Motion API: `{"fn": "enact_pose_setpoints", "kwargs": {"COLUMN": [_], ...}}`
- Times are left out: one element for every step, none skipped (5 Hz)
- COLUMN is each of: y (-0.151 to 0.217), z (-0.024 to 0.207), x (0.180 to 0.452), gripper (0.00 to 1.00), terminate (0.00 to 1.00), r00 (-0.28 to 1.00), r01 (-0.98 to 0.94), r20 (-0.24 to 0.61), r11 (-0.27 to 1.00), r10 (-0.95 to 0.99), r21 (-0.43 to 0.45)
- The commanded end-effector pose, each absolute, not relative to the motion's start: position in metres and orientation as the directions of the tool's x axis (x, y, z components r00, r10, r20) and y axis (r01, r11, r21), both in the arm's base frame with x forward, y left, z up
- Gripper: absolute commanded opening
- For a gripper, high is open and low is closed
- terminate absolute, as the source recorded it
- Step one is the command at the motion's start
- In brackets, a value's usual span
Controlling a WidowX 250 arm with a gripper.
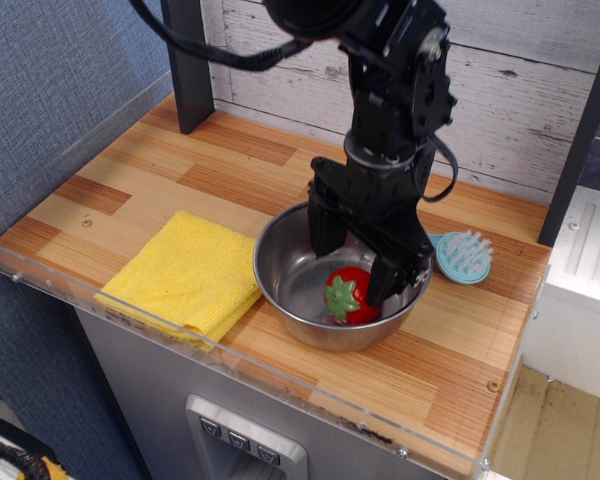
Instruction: Move the strawberry to bottom left of table
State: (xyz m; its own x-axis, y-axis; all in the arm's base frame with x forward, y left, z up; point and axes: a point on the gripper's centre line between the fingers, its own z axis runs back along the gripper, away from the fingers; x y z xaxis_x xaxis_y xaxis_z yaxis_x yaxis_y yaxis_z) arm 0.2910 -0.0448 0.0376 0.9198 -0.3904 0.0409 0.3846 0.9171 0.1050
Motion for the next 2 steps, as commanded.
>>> {"fn": "enact_pose_setpoints", "kwargs": {"y": [-0.0321,-0.0274], "z": [0.0104,0.0047], "x": [0.2777,0.2751], "gripper": [1.0,1.0], "terminate": [0.0,0.0], "r00": [0.95,0.954], "r01": [0.31,0.301], "r20": [0.017,0.004], "r11": [0.95,0.954], "r10": [-0.311,-0.301], "r21": [0.02,0.008]}}
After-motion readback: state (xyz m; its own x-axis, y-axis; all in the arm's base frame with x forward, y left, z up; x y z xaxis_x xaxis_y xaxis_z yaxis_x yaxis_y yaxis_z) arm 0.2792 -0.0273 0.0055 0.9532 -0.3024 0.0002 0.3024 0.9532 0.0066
